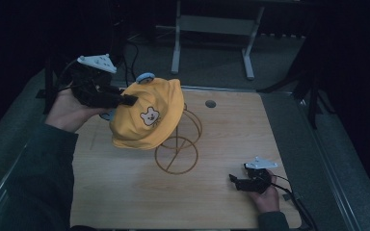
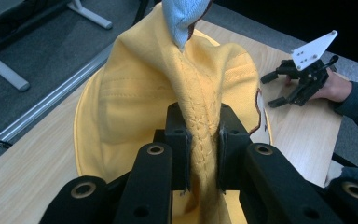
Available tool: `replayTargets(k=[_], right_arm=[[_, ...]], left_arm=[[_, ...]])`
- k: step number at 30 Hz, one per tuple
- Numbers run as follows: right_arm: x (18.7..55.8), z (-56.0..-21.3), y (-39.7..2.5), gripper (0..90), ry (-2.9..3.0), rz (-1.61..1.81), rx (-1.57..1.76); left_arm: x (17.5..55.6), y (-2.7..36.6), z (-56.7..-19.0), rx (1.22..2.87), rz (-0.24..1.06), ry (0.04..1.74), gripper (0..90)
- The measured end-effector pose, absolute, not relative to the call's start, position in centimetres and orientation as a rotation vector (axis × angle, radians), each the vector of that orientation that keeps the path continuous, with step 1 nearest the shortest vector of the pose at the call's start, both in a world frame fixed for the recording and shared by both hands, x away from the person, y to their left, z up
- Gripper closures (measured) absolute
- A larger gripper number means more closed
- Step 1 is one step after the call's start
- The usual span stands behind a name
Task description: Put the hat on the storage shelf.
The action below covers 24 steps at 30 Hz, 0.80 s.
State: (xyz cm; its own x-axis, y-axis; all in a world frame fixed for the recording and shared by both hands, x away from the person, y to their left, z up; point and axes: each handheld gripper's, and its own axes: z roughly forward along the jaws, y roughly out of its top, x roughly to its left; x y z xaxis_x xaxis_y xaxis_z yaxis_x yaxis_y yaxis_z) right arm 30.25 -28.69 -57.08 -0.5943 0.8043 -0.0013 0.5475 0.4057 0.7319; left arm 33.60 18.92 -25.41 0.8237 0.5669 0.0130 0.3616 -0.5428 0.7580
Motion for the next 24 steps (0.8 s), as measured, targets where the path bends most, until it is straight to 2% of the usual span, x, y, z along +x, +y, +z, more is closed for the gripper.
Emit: replayTargets(k=[24], right_arm=[[30.2,-57.1,-28.7,20.0,2.313,1.005,1.169]], left_arm=[[36.6,12.6,-25.6,2.308,0.313,0.617,77.0]])
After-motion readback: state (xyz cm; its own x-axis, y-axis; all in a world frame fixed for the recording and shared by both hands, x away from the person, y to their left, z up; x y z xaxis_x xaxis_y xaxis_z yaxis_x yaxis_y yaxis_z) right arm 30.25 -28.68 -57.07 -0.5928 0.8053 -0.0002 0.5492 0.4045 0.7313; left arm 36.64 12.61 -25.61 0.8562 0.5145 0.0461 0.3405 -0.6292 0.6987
